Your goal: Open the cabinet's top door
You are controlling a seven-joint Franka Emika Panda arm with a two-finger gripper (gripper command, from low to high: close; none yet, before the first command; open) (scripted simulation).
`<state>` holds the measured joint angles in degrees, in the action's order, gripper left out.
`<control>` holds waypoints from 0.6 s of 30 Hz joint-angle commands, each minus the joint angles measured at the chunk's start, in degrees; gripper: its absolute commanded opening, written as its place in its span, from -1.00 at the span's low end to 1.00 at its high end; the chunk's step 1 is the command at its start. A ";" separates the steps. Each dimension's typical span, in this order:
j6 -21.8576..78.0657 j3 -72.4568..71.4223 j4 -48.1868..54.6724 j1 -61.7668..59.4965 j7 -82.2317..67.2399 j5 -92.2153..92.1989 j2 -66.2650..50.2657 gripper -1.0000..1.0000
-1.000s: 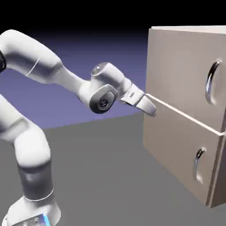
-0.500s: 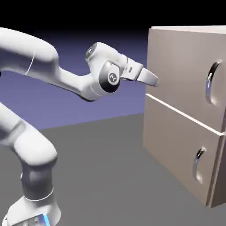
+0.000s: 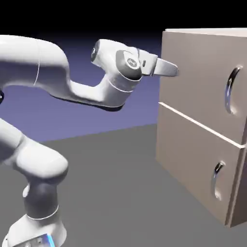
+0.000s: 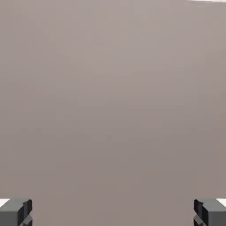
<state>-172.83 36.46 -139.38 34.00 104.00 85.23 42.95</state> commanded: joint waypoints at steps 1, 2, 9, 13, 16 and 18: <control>0.03 1.07 0.63 0.98 1.80 2.50 0.30 0.00; 0.07 2.13 1.27 1.95 3.60 4.99 0.60 0.00; 0.31 9.59 5.69 8.77 16.20 22.43 2.71 0.00; 0.45 13.86 8.22 12.66 23.39 32.40 3.91 0.00; 0.55 17.05 10.11 15.59 28.79 39.87 4.81 0.00; 0.62 19.19 11.38 17.53 32.39 44.86 5.42 0.00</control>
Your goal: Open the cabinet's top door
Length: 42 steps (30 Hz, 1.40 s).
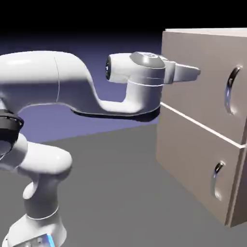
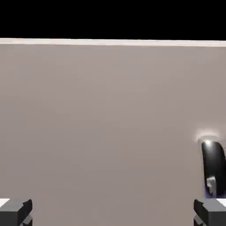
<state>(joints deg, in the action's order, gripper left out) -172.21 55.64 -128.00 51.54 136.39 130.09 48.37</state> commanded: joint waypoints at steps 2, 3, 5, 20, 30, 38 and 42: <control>0.07 2.13 1.27 1.95 3.60 4.99 0.60 0.00; 0.10 3.20 1.90 2.92 5.40 7.48 0.90 0.00; 0.17 5.33 3.16 4.87 9.00 12.46 1.50 0.00; 0.70 20.53 15.57 22.30 25.64 35.89 2.82 0.00; 6.17 14.02 7.56 12.43 29.65 34.13 -1.17 -1.00; 13.07 1.16 -5.28 -4.17 28.02 26.19 -1.28 -1.00; 16.78 -6.16 -12.00 -12.48 25.61 20.47 0.54 -1.00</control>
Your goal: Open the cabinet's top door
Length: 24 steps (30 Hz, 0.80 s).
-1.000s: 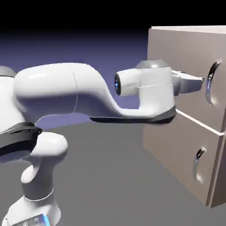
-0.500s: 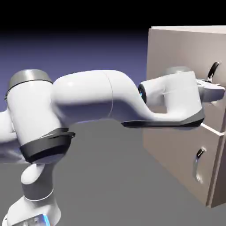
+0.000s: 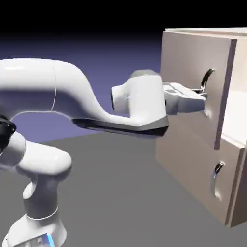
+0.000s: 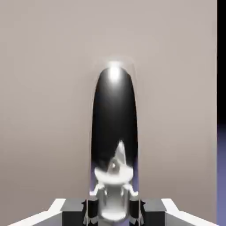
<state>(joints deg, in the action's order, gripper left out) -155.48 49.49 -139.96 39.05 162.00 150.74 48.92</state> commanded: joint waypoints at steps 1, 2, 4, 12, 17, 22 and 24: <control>1.04 -1.95 -1.79 -2.07 -0.74 -1.85 0.67 -1.00; 2.06 -3.96 -3.58 -4.14 -1.54 -3.63 1.45 -1.00; 4.19 -8.11 -7.20 -8.18 -3.27 -7.49 3.29 -1.00; 12.86 -24.68 -20.03 -20.27 -11.00 -25.84 13.05 -1.00; 18.51 -34.37 -25.60 -23.48 -15.72 -38.30 19.43 -1.00; 25.01 -44.02 -29.17 -23.72 -19.75 -50.75 24.75 -1.00; 27.97 -48.07 -30.05 -23.17 -21.04 -55.74 26.37 -1.00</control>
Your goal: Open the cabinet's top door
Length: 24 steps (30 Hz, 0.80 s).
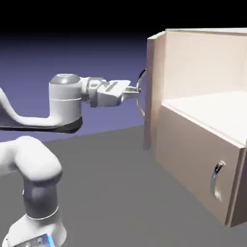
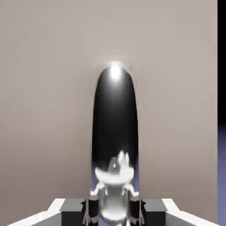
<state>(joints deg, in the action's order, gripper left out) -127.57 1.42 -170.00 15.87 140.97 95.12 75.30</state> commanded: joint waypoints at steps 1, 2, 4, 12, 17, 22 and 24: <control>1.62 -2.08 -0.32 0.38 -0.58 -2.59 0.66 -1.00; 3.20 -4.16 -0.54 0.80 -1.07 -5.01 1.21 -1.00; 6.41 -8.31 -0.71 1.72 -1.85 -9.71 1.95 -1.00; 19.78 -24.92 2.18 4.53 -2.67 -26.86 0.34 -1.00; 28.58 -35.30 7.16 3.70 -1.85 -36.47 -3.81 -1.00; 37.77 -45.68 14.89 -0.50 -0.61 -44.96 -9.28 -1.00; 41.52 -49.83 18.71 -3.24 -0.14 -47.93 -11.52 -1.00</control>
<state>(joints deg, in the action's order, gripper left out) -86.12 -48.38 -151.27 12.63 140.83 47.21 63.80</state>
